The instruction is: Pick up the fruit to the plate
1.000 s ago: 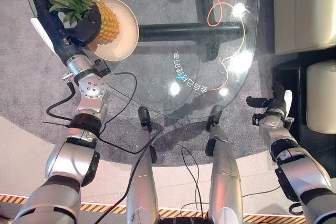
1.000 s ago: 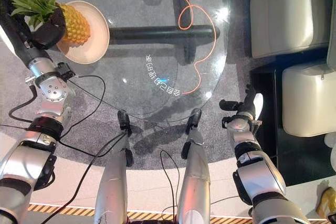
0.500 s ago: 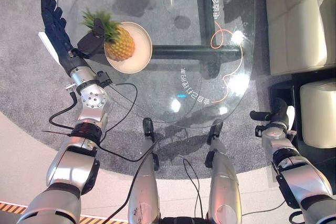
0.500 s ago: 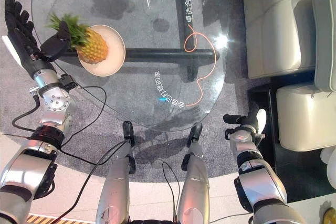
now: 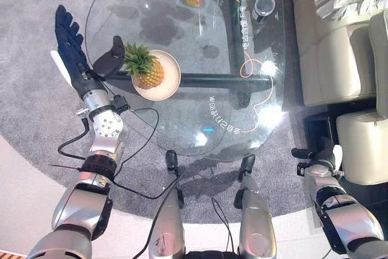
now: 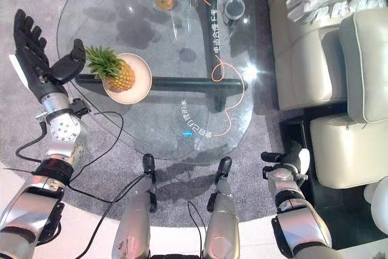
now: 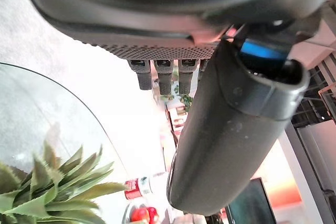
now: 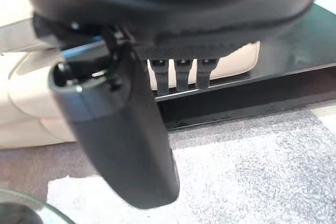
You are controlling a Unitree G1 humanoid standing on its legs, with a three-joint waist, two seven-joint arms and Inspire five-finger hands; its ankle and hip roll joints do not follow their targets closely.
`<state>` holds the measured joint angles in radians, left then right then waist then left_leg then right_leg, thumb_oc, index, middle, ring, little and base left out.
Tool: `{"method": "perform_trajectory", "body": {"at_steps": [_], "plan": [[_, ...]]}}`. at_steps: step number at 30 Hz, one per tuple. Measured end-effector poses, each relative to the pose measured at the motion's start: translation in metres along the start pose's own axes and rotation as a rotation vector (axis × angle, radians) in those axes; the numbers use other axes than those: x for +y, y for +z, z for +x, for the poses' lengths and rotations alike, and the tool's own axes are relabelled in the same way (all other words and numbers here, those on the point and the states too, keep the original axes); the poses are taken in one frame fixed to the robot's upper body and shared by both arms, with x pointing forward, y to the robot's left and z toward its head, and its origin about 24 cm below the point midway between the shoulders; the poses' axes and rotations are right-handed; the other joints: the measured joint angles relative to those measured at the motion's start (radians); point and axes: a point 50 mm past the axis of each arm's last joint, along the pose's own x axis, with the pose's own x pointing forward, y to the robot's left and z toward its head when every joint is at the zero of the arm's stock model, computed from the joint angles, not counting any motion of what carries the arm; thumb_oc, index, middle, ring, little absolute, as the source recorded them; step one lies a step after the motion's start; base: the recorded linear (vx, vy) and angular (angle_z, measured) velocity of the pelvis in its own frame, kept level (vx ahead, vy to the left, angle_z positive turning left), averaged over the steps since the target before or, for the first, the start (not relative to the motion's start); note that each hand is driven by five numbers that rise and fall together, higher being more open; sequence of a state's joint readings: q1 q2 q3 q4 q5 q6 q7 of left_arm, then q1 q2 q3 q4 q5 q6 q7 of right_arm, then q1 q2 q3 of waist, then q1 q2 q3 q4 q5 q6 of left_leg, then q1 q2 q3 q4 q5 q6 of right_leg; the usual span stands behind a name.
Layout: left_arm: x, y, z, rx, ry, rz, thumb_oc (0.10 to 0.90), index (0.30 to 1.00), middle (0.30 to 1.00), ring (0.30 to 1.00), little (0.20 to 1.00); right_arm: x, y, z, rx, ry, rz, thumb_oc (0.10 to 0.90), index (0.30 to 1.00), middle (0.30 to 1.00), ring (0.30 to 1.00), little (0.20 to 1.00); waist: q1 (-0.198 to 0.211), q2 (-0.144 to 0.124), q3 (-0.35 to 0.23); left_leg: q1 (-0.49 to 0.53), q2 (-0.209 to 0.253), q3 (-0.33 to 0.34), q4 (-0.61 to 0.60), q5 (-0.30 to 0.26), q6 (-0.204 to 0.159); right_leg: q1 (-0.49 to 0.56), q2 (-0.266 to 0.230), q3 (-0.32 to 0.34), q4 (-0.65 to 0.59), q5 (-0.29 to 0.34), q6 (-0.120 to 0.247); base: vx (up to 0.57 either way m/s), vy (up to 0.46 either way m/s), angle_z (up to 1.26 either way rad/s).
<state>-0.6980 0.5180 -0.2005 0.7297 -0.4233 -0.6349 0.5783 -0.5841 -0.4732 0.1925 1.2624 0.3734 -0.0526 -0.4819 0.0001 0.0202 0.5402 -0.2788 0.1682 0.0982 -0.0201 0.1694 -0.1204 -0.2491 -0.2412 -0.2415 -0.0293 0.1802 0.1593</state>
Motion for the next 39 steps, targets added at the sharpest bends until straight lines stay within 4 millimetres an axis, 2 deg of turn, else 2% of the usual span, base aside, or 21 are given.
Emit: {"method": "perform_trajectory", "body": {"at_steps": [4,5,6,7,9,11,12,13,17,19,23,28,31,35,39], "plan": [[0.024,-0.017,-0.014,0.084,0.024,0.033,0.800,0.900,0.900,0.900,0.900,-0.003,-0.026,-0.004,0.053,0.017,-0.010,0.800,0.900,0.900,0.900,0.900,0.003,-0.007,-0.033,0.043,-0.001,0.003,-0.017,-0.005,0.000,0.051,0.003,-0.002,-0.036,0.009,0.003,0.14,0.050,-0.02],[0.039,-0.031,-0.028,0.158,0.053,0.042,0.800,0.900,0.900,0.900,0.900,-0.004,-0.042,-0.008,0.077,0.038,-0.016,0.800,0.900,0.900,0.900,0.900,0.001,-0.009,-0.032,0.104,-0.002,0.006,-0.039,-0.007,-0.002,0.110,0.004,-0.004,-0.056,0.009,0.005,0.16,0.065,-0.05],[0.050,-0.043,-0.043,0.222,0.075,0.051,0.800,0.900,0.900,0.900,0.900,-0.005,-0.060,-0.013,0.099,0.058,-0.047,0.800,0.900,0.900,0.900,0.900,0.001,-0.011,-0.066,0.131,-0.001,0.012,-0.054,-0.012,-0.005,0.127,0.004,-0.004,-0.056,-0.001,0.011,0.17,0.054,-0.04],[0.062,-0.059,-0.066,0.312,0.100,0.078,0.800,0.900,0.900,0.900,0.900,-0.007,-0.084,-0.021,0.137,0.085,-0.093,0.800,0.900,0.900,0.900,0.900,0.002,-0.011,-0.134,0.133,-0.001,0.016,-0.065,-0.017,-0.006,0.125,0.004,-0.005,-0.056,-0.012,0.013,0.16,0.033,-0.04],[0.078,-0.080,-0.098,0.453,0.124,0.137,0.800,0.900,0.900,0.900,0.900,-0.010,-0.117,-0.035,0.213,0.129,-0.150,0.800,0.900,0.900,0.900,0.900,0.011,-0.019,-0.191,0.166,-0.001,0.028,-0.065,-0.030,-0.006,0.155,0.004,-0.004,-0.056,-0.022,0.017,0.21,0.028,-0.05],[0.096,-0.097,-0.124,0.589,0.110,0.222,0.800,0.900,0.900,0.900,0.900,-0.008,-0.138,-0.046,0.267,0.182,-0.188,0.800,0.900,0.900,0.900,0.900,0.012,-0.030,-0.207,0.227,-0.001,0.031,-0.065,-0.046,-0.008,0.214,0.003,-0.004,-0.056,-0.033,0.020,0.25,0.032,-0.05],[0.108,-0.106,-0.139,0.671,0.101,0.278,0.800,0.900,0.900,0.900,0.900,-0.007,-0.148,-0.052,0.297,0.214,-0.210,0.800,0.900,0.900,0.900,0.900,0.009,-0.038,-0.237,0.246,-0.001,0.031,-0.065,-0.054,-0.010,0.229,0.002,-0.002,-0.056,-0.040,0.022,0.21,0.026,-0.05],[0.125,-0.115,-0.164,0.783,0.086,0.353,0.800,0.900,0.900,0.900,0.900,-0.006,-0.165,-0.063,0.343,0.256,-0.239,0.800,0.900,0.900,0.900,0.900,0.004,-0.049,-0.294,0.260,0.000,0.034,-0.066,-0.063,-0.012,0.243,0.002,-0.002,-0.056,-0.051,0.023,0.20,0.030,-0.03],[0.159,-0.126,-0.225,1.028,0.009,0.526,0.800,0.900,0.900,0.900,0.900,-0.014,-0.198,-0.084,0.430,0.325,-0.324,0.800,0.900,0.900,0.900,0.900,-0.002,-0.057,-0.406,0.302,0.002,0.046,-0.072,-0.085,-0.008,0.283,0.002,-0.001,-0.061,-0.067,0.025,0.09,0.030,-0.02],[0.173,-0.127,-0.253,1.143,-0.030,0.591,0.800,0.900,0.900,0.900,0.900,-0.020,-0.208,-0.090,0.458,0.344,-0.366,0.800,0.900,0.900,0.900,0.900,-0.003,-0.050,-0.431,0.320,0.003,0.048,-0.073,-0.086,-0.009,0.302,0.001,-0.002,-0.062,-0.072,0.026,0.02,0.014,0.00],[0.194,-0.123,-0.297,1.332,-0.097,0.660,0.800,0.900,0.900,0.900,0.900,-0.027,-0.221,-0.098,0.497,0.369,-0.402,0.800,0.900,0.900,0.900,0.900,-0.004,-0.025,-0.458,0.328,0.013,0.056,-0.073,-0.091,-0.014,0.307,0.002,-0.001,-0.062,-0.080,0.025,0.02,0.056,-0.03],[0.204,-0.117,-0.333,1.526,-0.189,0.635,0.800,0.900,0.900,0.900,0.900,-0.038,-0.237,-0.109,0.564,0.390,-0.467,0.800,0.900,0.900,0.900,0.900,-0.001,0.001,-0.484,0.327,0.015,0.057,-0.073,-0.091,-0.014,0.310,0.003,-0.002,-0.062,-0.080,0.025,0.00,0.032,0.00],[0.202,-0.116,-0.345,1.630,-0.259,0.565,0.800,0.900,0.900,0.900,0.900,-0.038,-0.237,-0.109,0.567,0.406,-0.482,0.800,0.900,0.900,0.900,0.900,-0.002,0.006,-0.493,0.330,0.015,0.057,-0.073,-0.091,-0.014,0.313,0.006,-0.003,-0.062,-0.080,0.025,0.00,0.000,0.00],[0.188,-0.117,-0.361,1.739,-0.509,0.489,0.800,0.900,0.900,0.900,0.900,-0.035,-0.235,-0.108,0.557,0.424,-0.504,0.800,0.900,0.900,0.900,0.900,-0.005,0.007,-0.497,0.333,0.015,0.057,-0.073,-0.087,-0.010,0.315,0.006,-0.001,-0.062,-0.081,0.026,0.00,0.000,0.00],[0.189,-0.118,-0.361,1.781,-0.516,0.480,0.800,0.900,0.900,0.900,0.900,-0.035,-0.235,-0.108,0.557,0.444,-0.529,0.800,0.900,0.900,0.900,0.900,-0.007,0.009,-0.500,0.346,0.016,0.064,-0.073,-0.088,-0.010,0.319,0.008,0.000,-0.062,-0.080,0.025,0.00,0.010,-0.03]]}}
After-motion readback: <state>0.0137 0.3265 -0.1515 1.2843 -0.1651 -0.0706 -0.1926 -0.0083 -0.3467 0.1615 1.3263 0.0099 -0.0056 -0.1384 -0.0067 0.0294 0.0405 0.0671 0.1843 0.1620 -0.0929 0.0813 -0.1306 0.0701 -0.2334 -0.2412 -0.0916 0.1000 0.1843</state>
